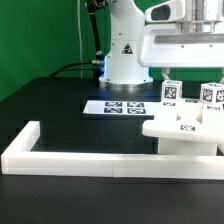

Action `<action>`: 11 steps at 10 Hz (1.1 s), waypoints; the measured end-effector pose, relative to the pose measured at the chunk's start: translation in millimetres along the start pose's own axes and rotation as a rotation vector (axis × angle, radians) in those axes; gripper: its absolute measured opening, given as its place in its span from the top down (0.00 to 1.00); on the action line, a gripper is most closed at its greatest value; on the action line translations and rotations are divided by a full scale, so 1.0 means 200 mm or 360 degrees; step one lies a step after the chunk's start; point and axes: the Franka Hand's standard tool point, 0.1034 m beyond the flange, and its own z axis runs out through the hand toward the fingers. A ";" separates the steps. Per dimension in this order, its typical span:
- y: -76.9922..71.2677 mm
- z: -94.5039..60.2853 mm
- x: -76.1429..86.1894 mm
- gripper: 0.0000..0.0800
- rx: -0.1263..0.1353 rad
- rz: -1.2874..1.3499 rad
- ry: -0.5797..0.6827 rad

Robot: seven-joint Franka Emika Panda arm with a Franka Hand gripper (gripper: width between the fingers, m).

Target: Assemble chair

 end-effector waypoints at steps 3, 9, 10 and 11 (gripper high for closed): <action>-0.03 -0.08 0.01 0.19 0.0036 0.0002 0.0010; -0.10 -0.20 0.14 0.19 0.0061 -0.0107 0.0075; -0.11 -0.20 0.20 0.19 0.0052 -0.0191 0.0110; -0.11 -0.18 0.23 0.19 0.0040 -0.0252 0.0131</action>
Offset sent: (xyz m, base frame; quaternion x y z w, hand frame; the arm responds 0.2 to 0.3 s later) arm -0.0083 0.0041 0.0219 0.0203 -0.0127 0.0132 0.9996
